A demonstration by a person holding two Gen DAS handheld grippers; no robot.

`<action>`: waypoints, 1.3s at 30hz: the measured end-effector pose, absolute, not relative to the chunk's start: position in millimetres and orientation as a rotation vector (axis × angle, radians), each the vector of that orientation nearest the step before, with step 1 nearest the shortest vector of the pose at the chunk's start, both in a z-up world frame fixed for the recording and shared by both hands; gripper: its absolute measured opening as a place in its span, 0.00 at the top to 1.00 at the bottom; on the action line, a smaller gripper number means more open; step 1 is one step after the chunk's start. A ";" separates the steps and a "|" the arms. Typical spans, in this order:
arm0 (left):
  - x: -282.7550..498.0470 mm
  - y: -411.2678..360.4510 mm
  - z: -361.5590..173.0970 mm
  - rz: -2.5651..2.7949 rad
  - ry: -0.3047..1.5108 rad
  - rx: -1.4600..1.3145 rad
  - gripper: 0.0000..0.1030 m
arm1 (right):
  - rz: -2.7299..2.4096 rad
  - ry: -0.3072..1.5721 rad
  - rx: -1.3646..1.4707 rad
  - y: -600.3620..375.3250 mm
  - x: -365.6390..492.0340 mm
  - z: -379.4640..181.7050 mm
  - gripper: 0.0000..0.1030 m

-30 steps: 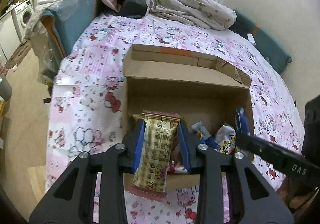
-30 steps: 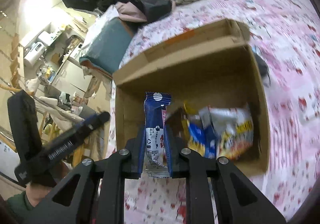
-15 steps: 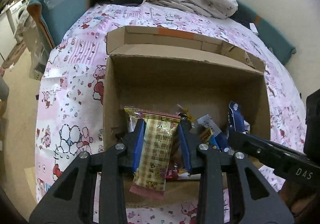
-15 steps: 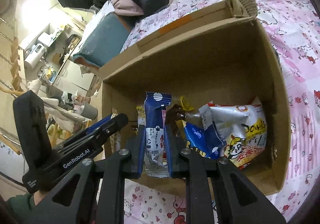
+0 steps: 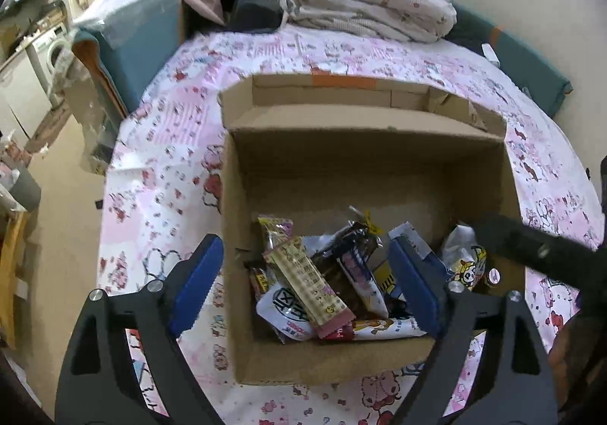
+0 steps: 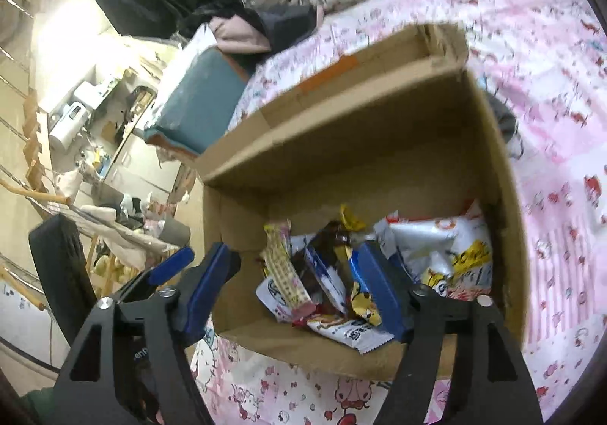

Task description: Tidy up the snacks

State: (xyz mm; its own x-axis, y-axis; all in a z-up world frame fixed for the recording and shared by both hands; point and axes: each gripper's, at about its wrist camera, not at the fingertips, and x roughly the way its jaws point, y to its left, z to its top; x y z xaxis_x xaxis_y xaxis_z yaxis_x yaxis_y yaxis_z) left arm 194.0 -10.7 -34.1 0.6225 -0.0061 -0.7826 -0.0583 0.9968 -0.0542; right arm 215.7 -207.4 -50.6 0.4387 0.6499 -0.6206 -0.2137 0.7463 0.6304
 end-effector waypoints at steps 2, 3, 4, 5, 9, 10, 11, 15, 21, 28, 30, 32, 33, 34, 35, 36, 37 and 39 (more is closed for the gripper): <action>186.4 -9.4 -24.4 0.044 0.865 -0.072 0.16 | 0.535 0.940 0.468 -211.2 209.1 -40.8 0.11; 182.7 -8.6 -19.9 0.052 0.850 -0.066 0.16 | 0.512 0.918 0.447 -213.2 204.3 -34.8 0.09; 177.3 -8.4 -14.3 0.057 0.830 -0.058 0.16 | 0.494 0.896 0.436 -216.0 198.2 -28.9 0.05; 172.8 -7.7 -10.1 0.058 0.814 -0.052 0.16 | 0.473 0.880 0.423 -219.4 191.5 -22.8 0.03; 155.1 -8.1 6.7 0.063 0.765 -0.022 0.00 | 0.410 0.831 0.353 -226.3 168.4 0.7 0.00; 150.7 -7.8 10.9 0.063 0.757 -0.025 0.00 | 0.404 0.820 0.331 -226.7 161.9 5.9 0.00; 146.0 -6.9 15.6 0.058 0.750 -0.032 0.00 | 0.392 0.805 0.305 -227.5 153.7 11.6 0.00; 126.8 -4.3 29.6 0.046 0.739 -0.048 0.00 | 0.334 0.750 0.246 -231.4 124.9 26.7 0.00; 92.3 -1.8 43.2 0.041 0.710 -0.022 0.00 | 0.272 0.683 0.214 -240.3 86.5 40.5 0.00; 58.7 6.7 35.3 0.072 0.712 -0.057 0.00 | 0.252 0.689 0.149 -236.9 62.9 29.0 0.00; 53.0 5.3 29.4 0.083 0.701 -0.032 0.00 | 0.243 0.695 0.140 -233.4 58.5 18.9 0.00; 53.1 4.7 25.0 0.084 0.706 -0.024 0.00 | 0.252 0.719 0.152 -229.3 58.5 8.8 0.00; 54.1 5.2 22.6 0.080 0.709 -0.030 0.00 | 0.255 0.735 0.163 -227.5 60.2 4.5 0.00; 55.3 5.6 21.7 0.076 0.708 -0.037 0.00 | 0.260 0.741 0.172 -226.2 61.1 2.0 0.00; 56.5 6.1 20.7 0.073 0.707 -0.044 0.00 | 0.258 0.737 0.161 -223.2 61.6 0.1 0.00; 57.9 6.9 19.3 0.071 0.707 -0.050 0.00 | 0.249 0.729 0.141 -220.2 62.2 -0.4 0.00; 60.4 8.5 17.2 0.072 0.711 -0.059 0.00 | 0.240 0.718 0.116 -216.5 62.5 -0.2 0.00; 65.1 11.0 12.1 0.082 0.727 -0.081 0.00 | 0.233 0.691 0.077 -210.2 62.2 0.9 0.00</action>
State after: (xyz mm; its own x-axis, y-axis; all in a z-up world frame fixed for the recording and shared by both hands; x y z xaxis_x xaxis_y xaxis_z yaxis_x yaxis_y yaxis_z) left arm 65.1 11.0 12.1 0.7440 0.0463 -0.6665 -0.1027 0.9937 -0.0456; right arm 62.2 -210.2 0.9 0.7457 0.2378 -0.6224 -0.1872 0.9713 0.1468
